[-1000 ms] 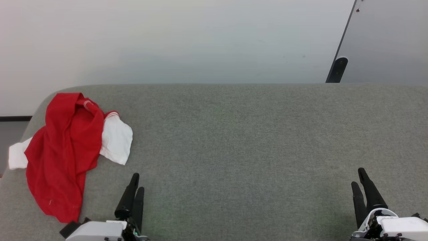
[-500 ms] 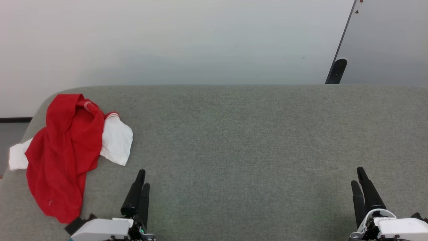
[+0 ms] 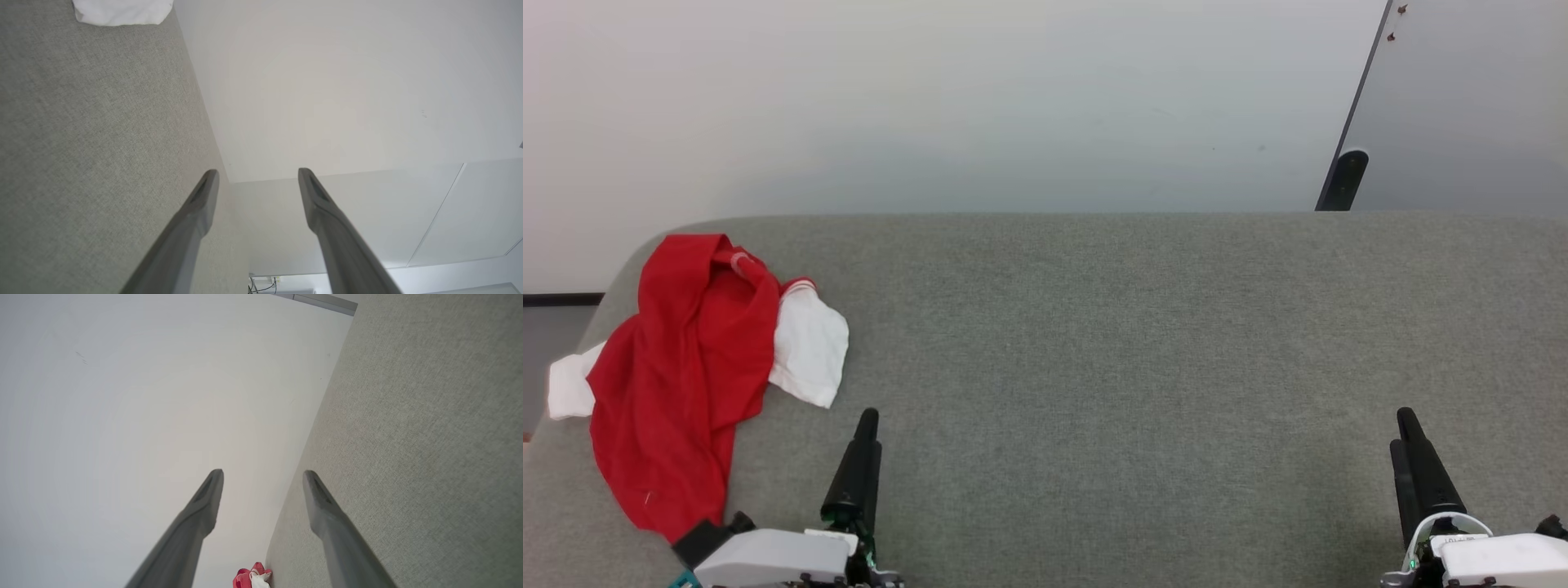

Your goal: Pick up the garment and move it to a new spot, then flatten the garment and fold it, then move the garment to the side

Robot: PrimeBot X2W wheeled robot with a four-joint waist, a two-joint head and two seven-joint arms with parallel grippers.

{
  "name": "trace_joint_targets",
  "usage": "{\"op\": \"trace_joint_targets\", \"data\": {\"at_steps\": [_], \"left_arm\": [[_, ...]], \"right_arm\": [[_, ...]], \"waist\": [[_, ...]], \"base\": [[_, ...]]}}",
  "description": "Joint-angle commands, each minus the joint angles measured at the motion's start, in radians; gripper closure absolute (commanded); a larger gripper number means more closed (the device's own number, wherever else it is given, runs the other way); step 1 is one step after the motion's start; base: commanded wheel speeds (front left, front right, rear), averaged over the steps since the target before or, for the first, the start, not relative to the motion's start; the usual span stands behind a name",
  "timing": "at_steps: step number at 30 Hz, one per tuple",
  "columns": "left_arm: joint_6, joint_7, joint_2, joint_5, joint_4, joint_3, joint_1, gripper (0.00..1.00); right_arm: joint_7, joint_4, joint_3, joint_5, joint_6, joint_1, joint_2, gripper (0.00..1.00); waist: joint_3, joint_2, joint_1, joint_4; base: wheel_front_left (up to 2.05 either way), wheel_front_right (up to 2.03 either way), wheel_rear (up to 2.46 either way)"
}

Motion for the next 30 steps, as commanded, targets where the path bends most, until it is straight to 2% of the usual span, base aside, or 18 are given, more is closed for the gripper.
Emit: {"op": "trace_joint_targets", "data": {"at_steps": [1,8,15,21,30], "left_arm": [[0.002,-0.011,0.013,0.026,-0.014,-0.009,-0.010,0.00],[0.019,-0.054,0.050,0.178,-0.011,-0.037,-0.013,0.00],[0.043,-0.080,0.067,0.397,-0.023,-0.033,-0.012,0.00],[0.045,-0.097,0.053,0.637,-0.055,-0.007,-0.001,0.00],[0.030,-0.119,0.023,0.924,-0.092,0.024,0.011,0.00]], "right_arm": [[-0.008,-0.018,0.008,-0.019,0.000,-0.002,-0.012,0.00],[-0.039,-0.018,0.026,-0.117,0.000,0.004,-0.034,0.00],[-0.069,-0.014,0.031,-0.268,0.000,0.006,-0.047,0.00],[-0.091,-0.019,0.022,-0.451,0.000,0.004,-0.046,0.00],[-0.117,-0.036,-0.011,-0.770,0.000,0.008,-0.018,0.00]], "waist": [[-0.002,0.0000,0.0000,0.000],[-0.010,0.0000,0.0000,0.001],[-0.016,0.0000,0.0000,0.004],[-0.020,0.0000,0.0000,0.006],[-0.022,0.0000,0.0000,0.006]], "base": [[0.00,0.00,0.00],[0.00,0.00,0.00],[0.00,0.00,0.00],[0.00,0.00,0.00],[0.00,0.00,0.00]]}}
